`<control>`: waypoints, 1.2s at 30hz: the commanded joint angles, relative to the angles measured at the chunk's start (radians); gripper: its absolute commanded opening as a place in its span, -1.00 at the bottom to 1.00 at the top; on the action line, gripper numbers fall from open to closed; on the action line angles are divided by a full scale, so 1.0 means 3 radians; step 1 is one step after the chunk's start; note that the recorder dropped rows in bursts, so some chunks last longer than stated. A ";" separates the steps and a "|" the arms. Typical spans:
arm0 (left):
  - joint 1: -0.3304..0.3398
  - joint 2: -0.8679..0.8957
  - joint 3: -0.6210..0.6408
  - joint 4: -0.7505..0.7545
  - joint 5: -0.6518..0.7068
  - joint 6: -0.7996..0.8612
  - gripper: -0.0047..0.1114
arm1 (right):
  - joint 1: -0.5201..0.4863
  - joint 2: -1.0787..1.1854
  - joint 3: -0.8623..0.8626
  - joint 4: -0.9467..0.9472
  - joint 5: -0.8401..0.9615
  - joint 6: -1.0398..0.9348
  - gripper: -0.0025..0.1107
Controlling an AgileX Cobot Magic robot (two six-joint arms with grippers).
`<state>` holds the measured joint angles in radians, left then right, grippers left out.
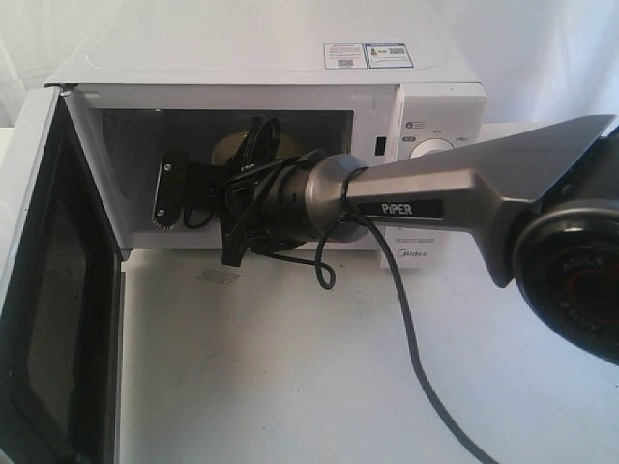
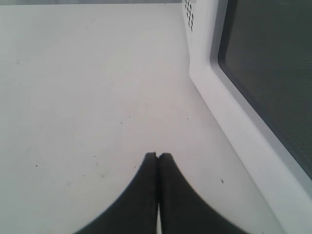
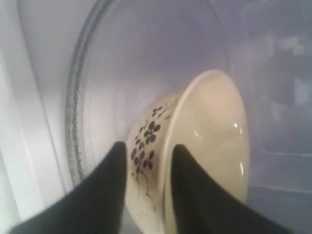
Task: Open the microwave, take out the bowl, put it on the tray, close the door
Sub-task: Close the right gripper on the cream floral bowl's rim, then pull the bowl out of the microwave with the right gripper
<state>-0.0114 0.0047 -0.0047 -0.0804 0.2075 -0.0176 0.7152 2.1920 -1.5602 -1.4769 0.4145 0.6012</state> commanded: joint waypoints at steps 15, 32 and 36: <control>-0.0002 -0.0016 0.0016 -0.0018 0.0005 -0.0012 -0.92 | 0.0448 -0.0091 -0.0013 0.0437 0.0737 0.0023 -0.96; -0.0002 -0.0016 0.0016 -0.0018 0.0005 -0.0012 -0.92 | 0.0881 -0.1180 0.0830 0.2000 0.1115 0.0017 -0.96; -0.0002 -0.0016 0.0016 -0.0018 0.0005 -0.0012 -0.92 | 0.0976 -0.1641 0.1328 0.2142 0.1085 0.0017 -0.96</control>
<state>-0.0114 0.0047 -0.0047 -0.0804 0.2075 -0.0176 0.9938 1.7681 -1.2265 -0.8466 0.7385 0.6056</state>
